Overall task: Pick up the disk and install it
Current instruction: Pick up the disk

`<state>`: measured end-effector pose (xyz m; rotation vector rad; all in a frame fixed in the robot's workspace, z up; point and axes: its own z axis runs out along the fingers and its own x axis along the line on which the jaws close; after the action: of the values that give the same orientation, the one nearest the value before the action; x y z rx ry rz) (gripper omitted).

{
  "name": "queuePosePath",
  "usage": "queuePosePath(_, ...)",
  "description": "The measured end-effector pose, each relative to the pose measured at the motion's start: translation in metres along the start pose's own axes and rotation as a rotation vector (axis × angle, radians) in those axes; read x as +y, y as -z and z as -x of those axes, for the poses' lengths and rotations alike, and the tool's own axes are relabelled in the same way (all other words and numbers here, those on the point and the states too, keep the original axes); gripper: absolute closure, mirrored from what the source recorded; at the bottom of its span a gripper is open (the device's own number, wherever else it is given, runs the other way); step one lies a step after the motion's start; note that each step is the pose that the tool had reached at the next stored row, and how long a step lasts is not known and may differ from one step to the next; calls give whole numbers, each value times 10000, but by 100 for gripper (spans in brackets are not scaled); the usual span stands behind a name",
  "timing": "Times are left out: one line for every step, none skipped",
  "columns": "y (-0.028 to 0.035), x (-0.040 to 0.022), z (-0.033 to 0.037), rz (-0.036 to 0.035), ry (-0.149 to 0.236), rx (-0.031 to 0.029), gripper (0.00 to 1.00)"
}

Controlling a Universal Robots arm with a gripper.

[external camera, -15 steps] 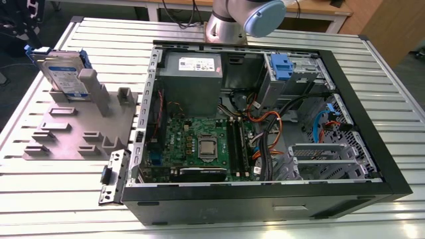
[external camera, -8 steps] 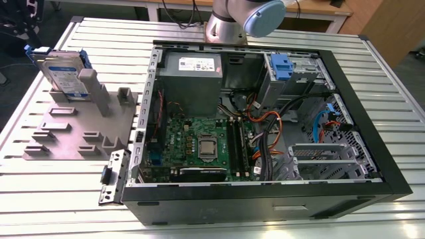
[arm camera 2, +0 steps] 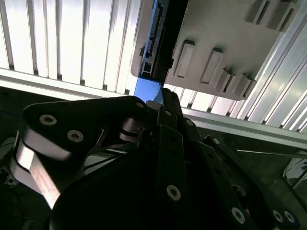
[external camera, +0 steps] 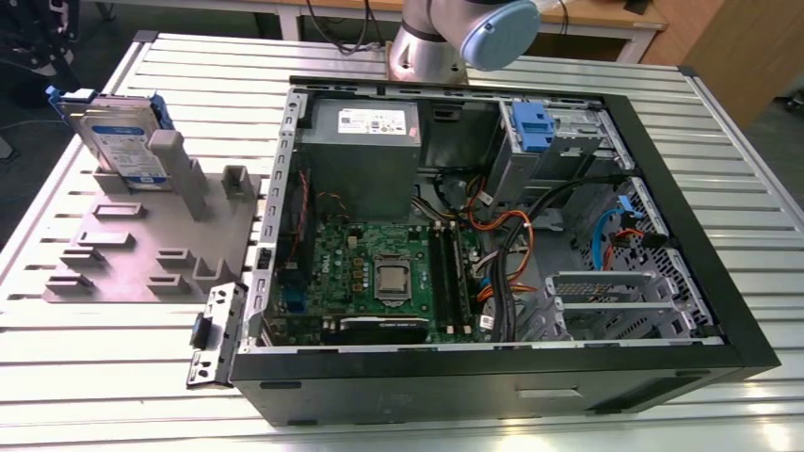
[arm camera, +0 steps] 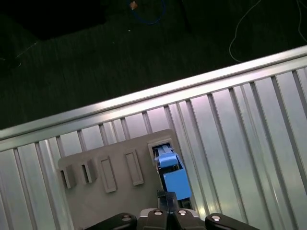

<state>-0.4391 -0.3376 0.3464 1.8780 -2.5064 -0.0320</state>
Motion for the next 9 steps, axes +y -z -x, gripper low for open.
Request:
queuePosePath(-3,6,1,-10,10,-2,89)
queuePosePath(-6,10,4,-24,17,-6,89)
queuePosePath(-10,16,8,-40,25,-11,89)
queuePosePath(-15,22,14,-51,41,-15,83)
queuePosePath(-20,27,21,-55,72,-15,76)
queuePosePath(-27,29,27,-56,139,-14,76)
queuePosePath(-32,28,28,-56,253,-12,71)
queuePosePath(-37,28,28,-54,397,-9,65)
queuePosePath(-44,28,28,-54,553,-6,59)
